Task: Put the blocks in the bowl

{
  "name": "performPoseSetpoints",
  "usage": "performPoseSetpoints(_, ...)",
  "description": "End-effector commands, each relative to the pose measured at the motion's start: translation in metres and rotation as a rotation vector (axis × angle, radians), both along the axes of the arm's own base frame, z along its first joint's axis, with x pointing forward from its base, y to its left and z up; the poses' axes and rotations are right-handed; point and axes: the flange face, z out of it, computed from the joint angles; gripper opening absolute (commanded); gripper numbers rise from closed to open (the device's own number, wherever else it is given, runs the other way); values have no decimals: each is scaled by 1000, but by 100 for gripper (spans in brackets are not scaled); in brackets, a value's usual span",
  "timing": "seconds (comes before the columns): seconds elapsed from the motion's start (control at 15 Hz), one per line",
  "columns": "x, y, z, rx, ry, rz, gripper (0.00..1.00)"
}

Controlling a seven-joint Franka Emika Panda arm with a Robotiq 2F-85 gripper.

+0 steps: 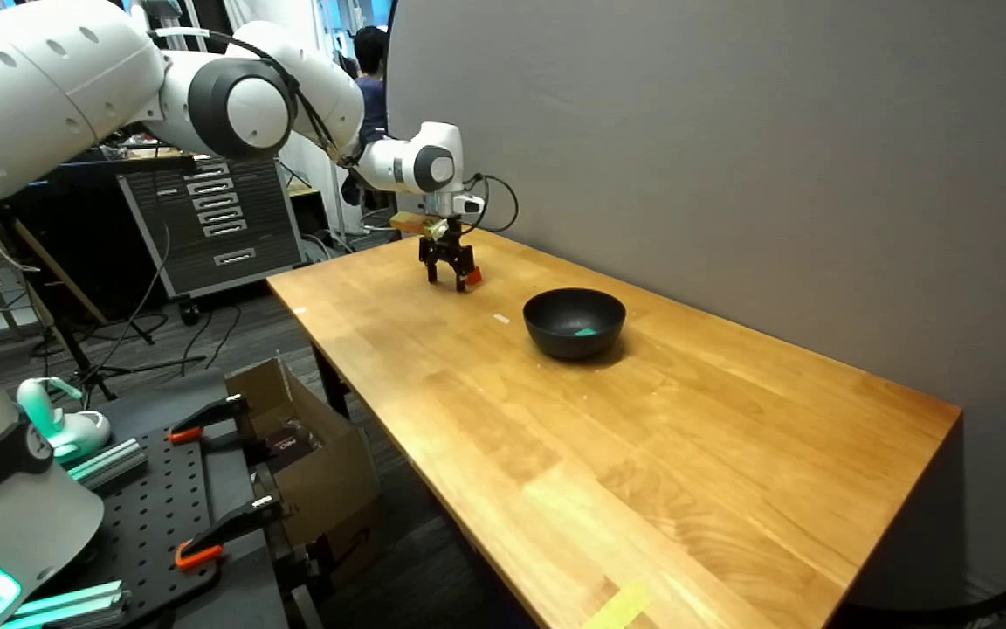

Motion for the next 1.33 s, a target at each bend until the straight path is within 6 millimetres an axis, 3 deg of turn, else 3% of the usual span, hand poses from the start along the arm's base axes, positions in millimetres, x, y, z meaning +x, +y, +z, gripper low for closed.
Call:
performPoseSetpoints(0.0, 17, 5, 7, 3, -13, 39, 100)
performPoseSetpoints(0.2, 23, 3, 10, 0, -22, 52, 100)
performPoseSetpoints(0.33, 25, 2, 12, -3, -30, 60, 74)
performPoseSetpoints(0.73, 33, -2, 18, -36, -60, 76, 26)
performPoseSetpoints(0.8, 33, -2, 17, -47, -65, 84, 69)
performPoseSetpoints(0.87, 33, -1, 17, -51, -70, 88, 63)
performPoseSetpoints(0.93, 33, 0, 17, -55, -74, 93, 63)
performPoseSetpoints(1.27, 31, 8, 16, -48, -82, 99, 100)
